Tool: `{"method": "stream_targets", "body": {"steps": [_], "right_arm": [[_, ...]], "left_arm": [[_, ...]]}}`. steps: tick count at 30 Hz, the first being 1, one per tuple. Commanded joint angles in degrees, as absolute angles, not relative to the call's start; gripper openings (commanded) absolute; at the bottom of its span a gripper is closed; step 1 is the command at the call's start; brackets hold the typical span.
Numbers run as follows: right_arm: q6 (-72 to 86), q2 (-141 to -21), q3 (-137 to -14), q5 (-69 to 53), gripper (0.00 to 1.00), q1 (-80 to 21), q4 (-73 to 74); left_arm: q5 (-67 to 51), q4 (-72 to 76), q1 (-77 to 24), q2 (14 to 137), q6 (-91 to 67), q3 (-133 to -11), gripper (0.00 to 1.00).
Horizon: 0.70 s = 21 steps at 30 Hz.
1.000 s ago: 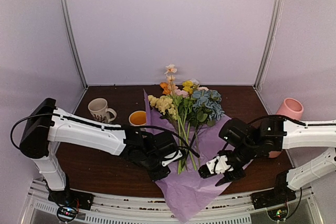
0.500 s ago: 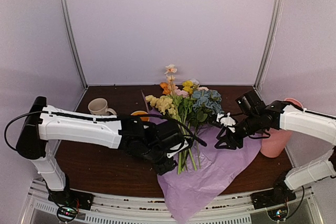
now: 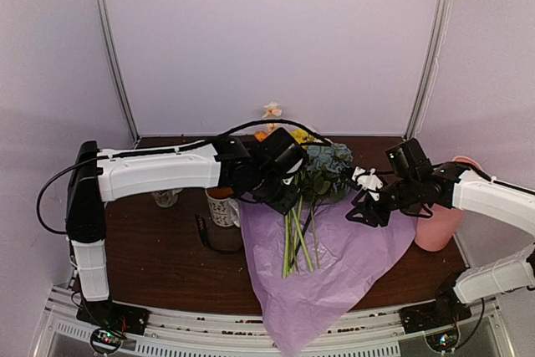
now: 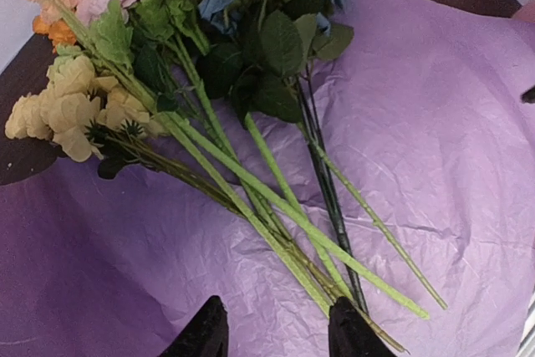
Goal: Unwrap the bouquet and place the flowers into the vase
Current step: Unfold the quarter folded wrapping paper into folded wrapping paper, then pick up the fake flower from the flattened wrapping paper.
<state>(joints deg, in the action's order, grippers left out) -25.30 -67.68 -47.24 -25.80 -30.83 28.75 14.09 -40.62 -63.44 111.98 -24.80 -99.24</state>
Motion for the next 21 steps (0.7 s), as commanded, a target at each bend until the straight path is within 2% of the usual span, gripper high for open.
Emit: {"method": "stream_targets", "body": {"steps": [1, 6, 14, 21], "right_arm": [[-26.0, -67.1, -46.2, -23.8, 0.46, -30.5, 27.6], [-26.5, -67.6, -46.1, -24.1, 0.46, -30.5, 27.7], [-27.8, -68.6, -46.8, -24.5, 0.46, -30.5, 28.6], [-28.3, -68.8, -46.7, -24.7, 0.47, -30.5, 28.7]], "left_arm": [[14.6, -38.1, -60.7, 115.2, -33.3, -101.4, 0.41], [11.4, -37.5, -58.6, 117.8, -35.4, -100.9, 0.37], [2.7, -37.3, -58.1, 118.9, -36.5, -95.3, 0.47], [0.7, -36.7, -58.3, 118.7, -36.9, -92.2, 0.46]]}}
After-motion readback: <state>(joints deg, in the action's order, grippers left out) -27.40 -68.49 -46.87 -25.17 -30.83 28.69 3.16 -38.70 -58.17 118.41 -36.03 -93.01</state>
